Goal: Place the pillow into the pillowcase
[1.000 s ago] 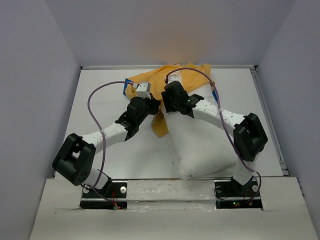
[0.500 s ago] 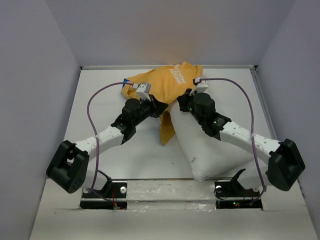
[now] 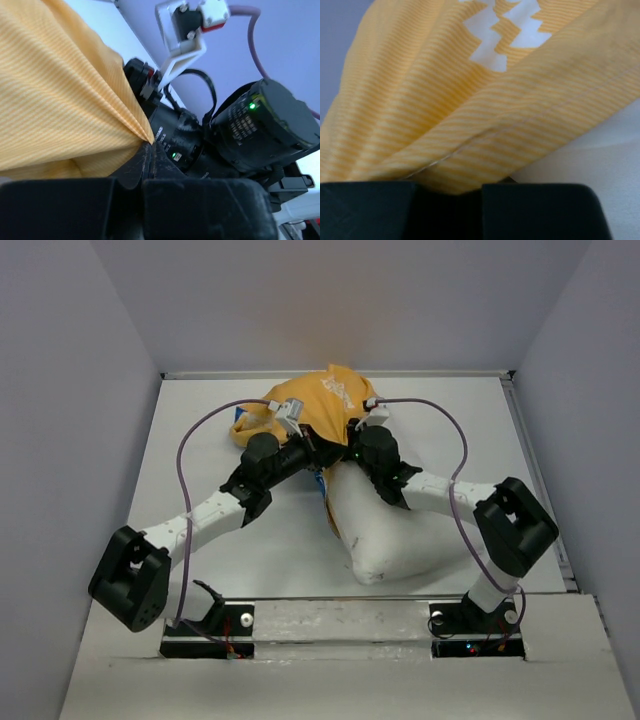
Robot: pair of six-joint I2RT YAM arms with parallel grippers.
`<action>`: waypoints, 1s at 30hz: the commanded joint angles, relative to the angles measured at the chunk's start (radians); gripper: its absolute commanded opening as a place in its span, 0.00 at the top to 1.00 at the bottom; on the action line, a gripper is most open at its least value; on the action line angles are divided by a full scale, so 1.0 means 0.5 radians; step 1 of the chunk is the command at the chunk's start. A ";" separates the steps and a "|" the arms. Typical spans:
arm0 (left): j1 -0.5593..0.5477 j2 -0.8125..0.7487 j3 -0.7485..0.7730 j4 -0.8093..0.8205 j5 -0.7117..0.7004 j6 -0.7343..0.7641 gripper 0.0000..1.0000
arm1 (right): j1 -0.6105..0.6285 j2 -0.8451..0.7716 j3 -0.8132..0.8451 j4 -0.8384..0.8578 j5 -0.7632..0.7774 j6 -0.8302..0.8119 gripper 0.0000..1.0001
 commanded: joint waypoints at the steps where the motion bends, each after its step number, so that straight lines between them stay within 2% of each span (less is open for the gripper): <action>1: -0.118 -0.173 -0.128 0.592 0.499 -0.433 1.00 | -0.016 0.112 0.077 0.150 -0.120 0.133 1.00; 3: -0.140 -0.179 -0.272 0.764 0.533 -0.633 1.00 | -0.093 0.124 0.114 0.147 -0.199 0.197 1.00; 7: -0.192 -0.289 -0.386 0.772 0.552 -0.728 1.00 | -0.265 0.136 0.138 0.147 -0.365 0.360 1.00; 9: -0.201 -0.320 -0.368 0.658 0.564 -0.680 1.00 | -0.283 0.139 0.135 0.147 -0.411 0.381 1.00; 11: -0.192 -0.335 -0.301 0.215 0.442 -0.423 0.99 | -0.284 0.139 0.117 0.122 -0.487 0.360 1.00; 12: -0.189 -0.341 -0.215 0.028 0.347 -0.315 0.92 | -0.284 0.127 0.086 0.119 -0.582 0.357 1.00; 13: -0.189 -0.357 -0.172 -0.260 0.164 -0.144 0.68 | -0.259 0.075 -0.023 0.119 -0.589 0.360 1.00; 15: -0.189 -0.381 -0.116 -0.397 0.052 -0.051 0.39 | -0.231 0.005 -0.137 0.128 -0.595 0.357 1.00; 16: -0.189 -0.403 -0.049 -0.504 -0.033 -0.014 0.21 | -0.201 -0.032 -0.180 0.128 -0.595 0.330 1.00; 17: -0.189 -0.412 -0.006 -0.557 -0.083 0.056 0.15 | -0.201 -0.069 -0.211 0.119 -0.592 0.317 1.00; 19: -0.192 -0.442 0.135 -0.716 -0.266 0.121 0.08 | -0.124 -0.182 -0.254 0.043 -0.669 0.280 0.90; 21: -0.192 -0.476 0.260 -0.775 -0.377 0.192 0.08 | -0.084 -0.280 -0.264 -0.022 -0.709 0.247 0.69; 22: -0.189 -0.498 0.307 -0.821 -0.478 0.234 0.08 | -0.066 -0.305 -0.245 -0.140 -0.745 0.231 0.50; 23: -0.189 -0.495 0.350 -0.845 -0.513 0.235 0.08 | -0.066 -0.327 -0.218 -0.142 -0.785 0.213 0.50; 24: -0.189 -0.480 0.463 -0.885 -0.552 0.290 0.08 | -0.066 -0.351 -0.196 -0.275 -0.825 0.185 0.38; 26: -0.186 -0.373 0.613 -0.971 -0.659 0.379 0.08 | -0.066 -0.471 -0.190 -0.450 -0.774 0.063 0.24; 28: -0.168 -0.278 0.715 -1.057 -0.819 0.437 0.09 | -0.066 -0.603 -0.160 -0.604 -0.709 -0.008 0.16; 30: -0.149 -0.085 0.871 -1.137 -0.902 0.535 0.09 | -0.066 -0.670 -0.117 -0.837 -0.620 -0.127 0.14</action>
